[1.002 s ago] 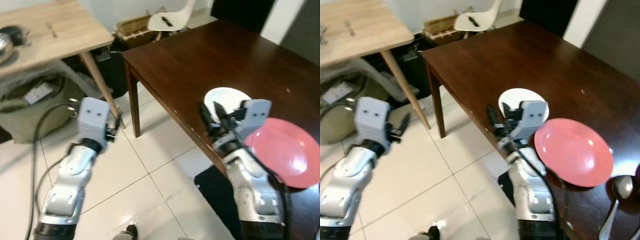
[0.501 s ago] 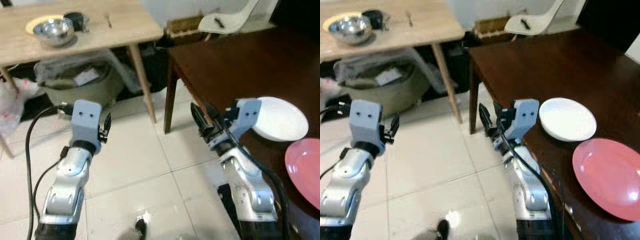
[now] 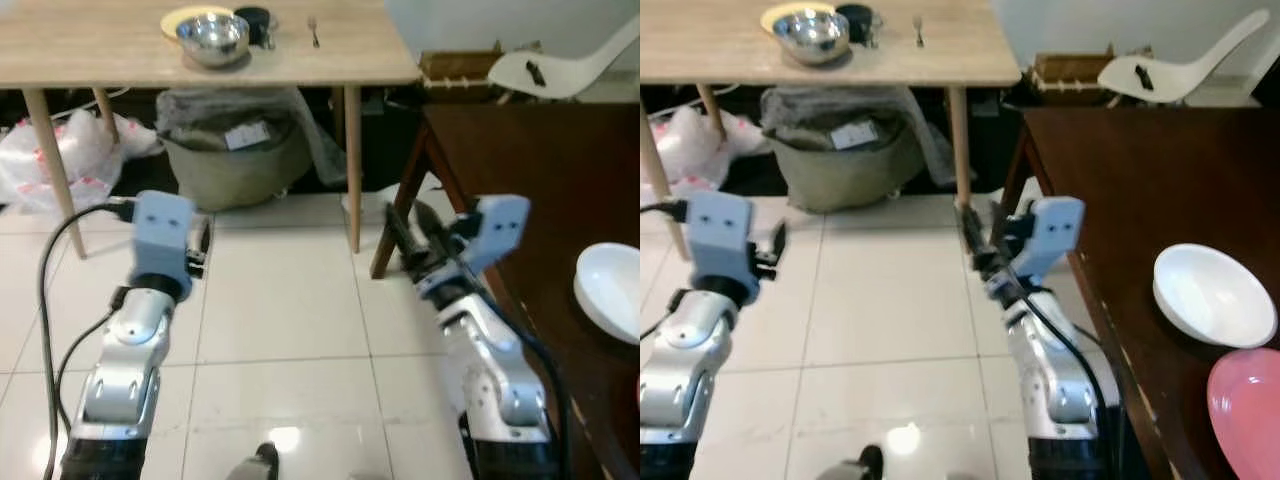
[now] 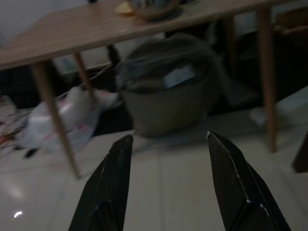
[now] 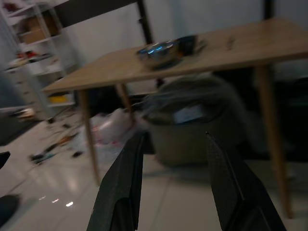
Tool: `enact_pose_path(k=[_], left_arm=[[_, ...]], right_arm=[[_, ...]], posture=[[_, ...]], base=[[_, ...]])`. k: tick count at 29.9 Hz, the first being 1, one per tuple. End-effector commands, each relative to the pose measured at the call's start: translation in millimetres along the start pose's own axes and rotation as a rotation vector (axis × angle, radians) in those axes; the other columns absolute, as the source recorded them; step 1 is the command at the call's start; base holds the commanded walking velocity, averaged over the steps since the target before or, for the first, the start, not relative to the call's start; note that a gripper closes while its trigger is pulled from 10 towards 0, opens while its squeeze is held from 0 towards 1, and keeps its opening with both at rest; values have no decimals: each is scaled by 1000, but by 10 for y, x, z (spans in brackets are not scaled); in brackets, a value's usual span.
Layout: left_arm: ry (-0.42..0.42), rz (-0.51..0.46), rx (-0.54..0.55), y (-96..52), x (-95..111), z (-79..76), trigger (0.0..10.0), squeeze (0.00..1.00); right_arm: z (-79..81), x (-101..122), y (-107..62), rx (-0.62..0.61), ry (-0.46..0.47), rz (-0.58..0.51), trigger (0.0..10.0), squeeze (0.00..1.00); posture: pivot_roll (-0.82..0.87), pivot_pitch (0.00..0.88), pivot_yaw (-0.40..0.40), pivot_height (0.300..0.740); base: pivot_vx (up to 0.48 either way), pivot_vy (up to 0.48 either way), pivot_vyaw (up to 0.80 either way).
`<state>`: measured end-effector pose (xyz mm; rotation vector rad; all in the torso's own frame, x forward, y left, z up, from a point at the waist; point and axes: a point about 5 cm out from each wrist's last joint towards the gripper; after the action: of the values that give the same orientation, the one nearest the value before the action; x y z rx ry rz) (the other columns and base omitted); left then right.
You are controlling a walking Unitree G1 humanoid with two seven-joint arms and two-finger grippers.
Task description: Setting the table
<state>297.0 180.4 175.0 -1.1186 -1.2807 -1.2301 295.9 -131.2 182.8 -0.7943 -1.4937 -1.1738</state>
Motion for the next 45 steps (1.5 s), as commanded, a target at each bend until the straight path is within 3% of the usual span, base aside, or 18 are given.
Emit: enact_pose_path(k=[1, 4, 8, 31, 45], left_arm=[[16, 22, 25, -4, -55, 24, 10000, 0], [73, 34, 106, 18, -80, 115, 10000, 0], [79, 30, 144, 33, -74, 176, 10000, 0], [106, -11, 131, 73, -20, 140, 10000, 0], [152, -78, 143, 129, 140, 247, 10000, 0]], right_arm=[[-27, -35, -24, -12, 13, 14, 10000, 0], [0, -23, -21, -4, 34, 4, 10000, 0], [0, -19, -21, -4, 31, 4, 10000, 0], [-11, 19, 1, 5, 40, -25, 10000, 0], [43, 148, 103, 51, 17, -72, 10000, 0]], posture=[[-99, 44, 40, 740], [-98, 45, 41, 740], [-98, 45, 41, 740], [-95, 31, 39, 740], [-84, 32, 39, 740]], base=[[0, 0, 769], [265, 0, 256], [459, 0, 0], [472, 0, 0], [480, 0, 0]])
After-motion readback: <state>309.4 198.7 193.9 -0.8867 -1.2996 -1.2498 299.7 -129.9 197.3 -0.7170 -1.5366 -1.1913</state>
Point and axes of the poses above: a point about 5 cm out from each wrist's last joint towards the gripper, its own y axis pointing out of the wrist towards the gripper, its own x axis along the axis of the wrist's last joint, z = x × y, and after that the axes turned 11 degrees about -y, right-handed
